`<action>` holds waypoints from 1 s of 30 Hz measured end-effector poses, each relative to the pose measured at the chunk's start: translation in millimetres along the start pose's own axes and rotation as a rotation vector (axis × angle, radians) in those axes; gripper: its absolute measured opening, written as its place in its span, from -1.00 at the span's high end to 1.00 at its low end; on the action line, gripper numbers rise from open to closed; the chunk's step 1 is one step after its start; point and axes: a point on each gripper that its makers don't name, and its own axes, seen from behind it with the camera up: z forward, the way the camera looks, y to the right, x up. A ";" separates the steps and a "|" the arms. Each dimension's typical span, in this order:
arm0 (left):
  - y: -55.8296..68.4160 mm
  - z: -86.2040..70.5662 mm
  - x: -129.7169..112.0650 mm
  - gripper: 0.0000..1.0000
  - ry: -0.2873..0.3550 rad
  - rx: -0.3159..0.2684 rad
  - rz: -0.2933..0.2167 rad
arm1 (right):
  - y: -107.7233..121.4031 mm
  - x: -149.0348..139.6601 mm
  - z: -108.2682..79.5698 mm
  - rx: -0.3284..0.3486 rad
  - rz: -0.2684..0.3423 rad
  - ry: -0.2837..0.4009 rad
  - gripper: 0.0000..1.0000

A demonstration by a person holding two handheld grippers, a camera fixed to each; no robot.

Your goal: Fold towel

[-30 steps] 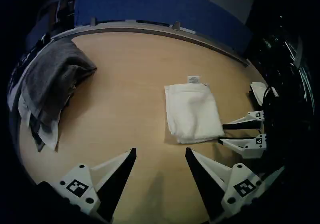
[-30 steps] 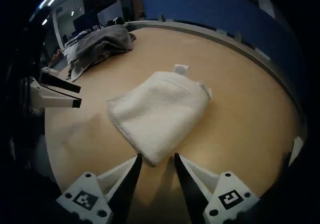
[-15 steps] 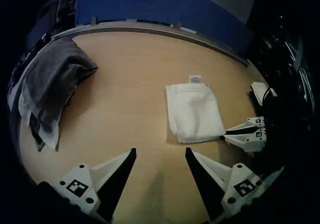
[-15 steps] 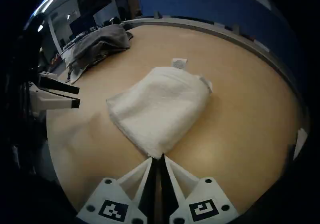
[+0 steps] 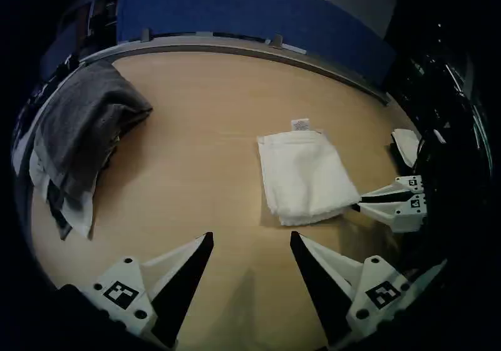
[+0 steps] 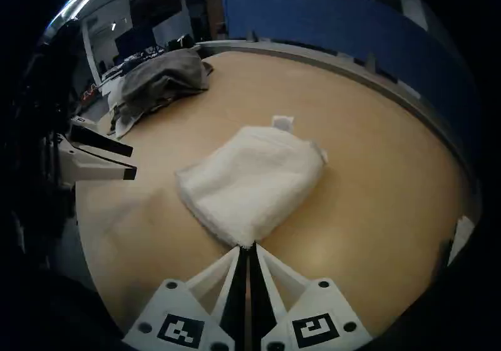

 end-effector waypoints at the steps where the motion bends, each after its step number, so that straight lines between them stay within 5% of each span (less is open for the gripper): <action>1: 0.2 -0.5 1.0 -0.83 0.002 0.000 0.001 | 0.9 5.7 -3.4 -0.004 -0.007 0.012 0.96; 16: 4.5 -9.0 16.0 -0.83 0.038 -0.009 0.005 | 6.8 89.6 -61.1 -0.053 -0.087 0.193 0.96; 30: 7.4 -16.9 21.1 -0.82 0.059 -0.018 0.006 | 2.2 127.1 -99.5 -0.067 -0.099 0.289 0.96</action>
